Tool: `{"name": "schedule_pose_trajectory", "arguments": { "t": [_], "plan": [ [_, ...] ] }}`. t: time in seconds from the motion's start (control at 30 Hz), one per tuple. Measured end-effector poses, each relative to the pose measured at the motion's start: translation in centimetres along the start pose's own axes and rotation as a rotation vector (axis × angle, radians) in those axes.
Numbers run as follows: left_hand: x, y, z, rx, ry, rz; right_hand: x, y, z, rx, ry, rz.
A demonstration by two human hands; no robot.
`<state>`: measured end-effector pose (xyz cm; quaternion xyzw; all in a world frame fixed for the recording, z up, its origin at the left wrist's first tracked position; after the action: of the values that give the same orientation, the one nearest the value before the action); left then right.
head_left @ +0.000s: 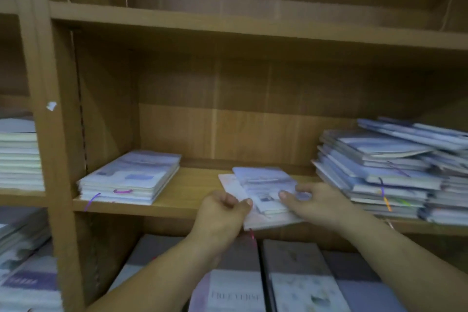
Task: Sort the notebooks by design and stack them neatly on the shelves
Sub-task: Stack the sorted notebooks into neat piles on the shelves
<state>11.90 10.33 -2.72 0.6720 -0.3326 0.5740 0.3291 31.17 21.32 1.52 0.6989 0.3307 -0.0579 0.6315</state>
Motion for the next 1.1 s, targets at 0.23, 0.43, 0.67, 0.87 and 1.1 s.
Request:
{"name": "schedule_pose_trajectory", "arguments": {
  "t": [0.23,0.43,0.67,0.87,1.1],
  "plan": [
    [-0.5,-0.1,0.7,0.013,0.175,0.207,-0.3,-0.1,1.8,0.042,0.069,0.079],
    [0.0,1.0,0.9,-0.056,0.211,0.189,-0.7,-1.3,3.6,0.073,0.119,0.002],
    [2.6,2.1,1.0,-0.061,0.14,0.273,0.1,-1.5,3.1,0.129,0.108,-0.375],
    [4.3,4.2,0.4,0.051,-0.175,0.085,-3.3,-1.0,1.7,0.079,0.169,-0.657],
    [2.3,6.2,-1.5,0.164,-0.461,-0.303,-5.1,-4.1,0.9,0.227,0.242,-0.459]
  ]
}}
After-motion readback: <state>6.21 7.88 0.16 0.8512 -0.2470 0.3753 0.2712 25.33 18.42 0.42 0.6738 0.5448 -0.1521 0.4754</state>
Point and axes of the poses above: each hand's wrist, its own z-axis away from the middle knuckle, its own y-axis out of the back of the hand, x = y × z, the point moved 2 cm from there along -z, towards the middle knuckle, and after that the axes turned 2 degrees about x, right-handed, at the moved point
